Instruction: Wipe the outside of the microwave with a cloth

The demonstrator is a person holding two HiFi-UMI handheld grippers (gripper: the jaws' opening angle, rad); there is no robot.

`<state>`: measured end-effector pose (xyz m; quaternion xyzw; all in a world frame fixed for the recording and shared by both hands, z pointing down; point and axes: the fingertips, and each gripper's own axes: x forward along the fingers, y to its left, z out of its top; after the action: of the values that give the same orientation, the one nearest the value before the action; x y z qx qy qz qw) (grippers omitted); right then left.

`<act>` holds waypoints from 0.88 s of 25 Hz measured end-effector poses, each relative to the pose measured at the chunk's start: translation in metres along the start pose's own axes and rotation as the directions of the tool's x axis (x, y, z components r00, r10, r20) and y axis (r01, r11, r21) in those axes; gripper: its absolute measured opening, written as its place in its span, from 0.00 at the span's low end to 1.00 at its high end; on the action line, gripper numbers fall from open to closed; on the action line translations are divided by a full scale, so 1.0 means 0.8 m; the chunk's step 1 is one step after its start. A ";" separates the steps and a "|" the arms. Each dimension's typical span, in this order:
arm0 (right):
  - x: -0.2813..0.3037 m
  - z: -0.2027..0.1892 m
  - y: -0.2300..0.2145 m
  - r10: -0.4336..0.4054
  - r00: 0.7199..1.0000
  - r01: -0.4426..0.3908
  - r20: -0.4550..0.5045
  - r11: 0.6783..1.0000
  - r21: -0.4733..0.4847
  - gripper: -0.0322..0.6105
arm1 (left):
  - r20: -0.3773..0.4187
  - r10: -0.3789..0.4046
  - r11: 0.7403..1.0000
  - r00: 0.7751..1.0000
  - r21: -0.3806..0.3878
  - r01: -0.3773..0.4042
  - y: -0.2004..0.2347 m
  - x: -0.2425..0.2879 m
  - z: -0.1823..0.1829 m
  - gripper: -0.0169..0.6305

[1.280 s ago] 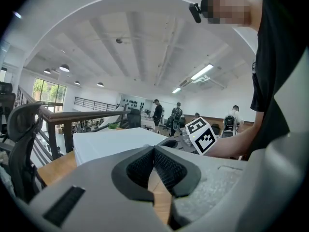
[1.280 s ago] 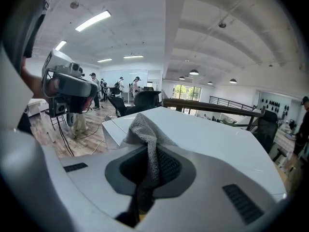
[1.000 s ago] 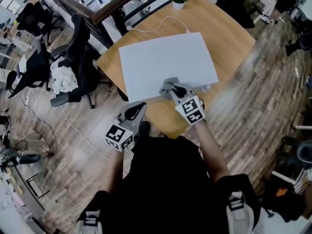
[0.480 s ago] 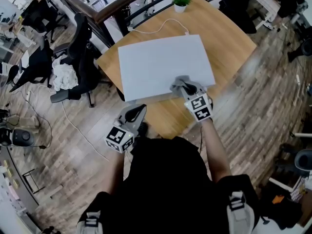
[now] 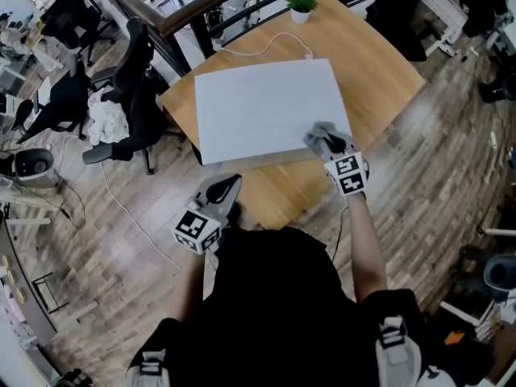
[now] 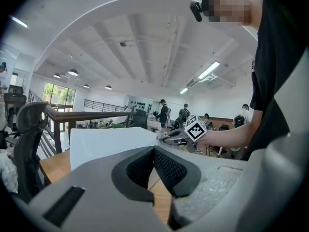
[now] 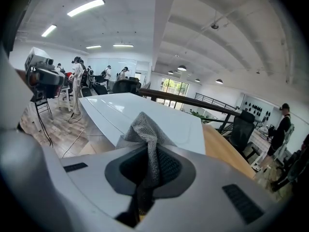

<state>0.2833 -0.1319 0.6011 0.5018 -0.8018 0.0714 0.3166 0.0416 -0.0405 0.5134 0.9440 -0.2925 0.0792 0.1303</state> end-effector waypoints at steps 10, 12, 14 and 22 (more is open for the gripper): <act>-0.016 -0.023 -0.050 -0.046 0.999 0.046 -0.010 0.999 0.015 0.07 | -0.002 0.032 0.999 0.999 -0.004 -0.032 -0.011 0.001 -0.002 0.03; -0.020 -0.027 -0.057 -0.055 0.998 0.055 -0.011 0.998 0.019 0.07 | 0.000 0.036 0.999 0.999 -0.005 -0.036 -0.015 0.003 -0.002 0.03; -0.023 -0.030 -0.064 -0.060 0.998 0.060 -0.010 0.998 0.021 0.07 | 0.005 0.041 0.999 0.999 -0.005 -0.041 -0.017 0.004 -0.002 0.03; -0.019 -0.034 -0.078 -0.066 0.998 0.066 -0.009 0.998 0.018 0.07 | 0.011 0.067 0.998 0.998 -0.010 -0.067 -0.017 0.003 -0.009 0.03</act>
<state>0.3527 -0.1395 0.6011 0.5305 -0.7828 0.0704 0.3174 0.0506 -0.0292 0.5179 0.9334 -0.3253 0.0768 0.1306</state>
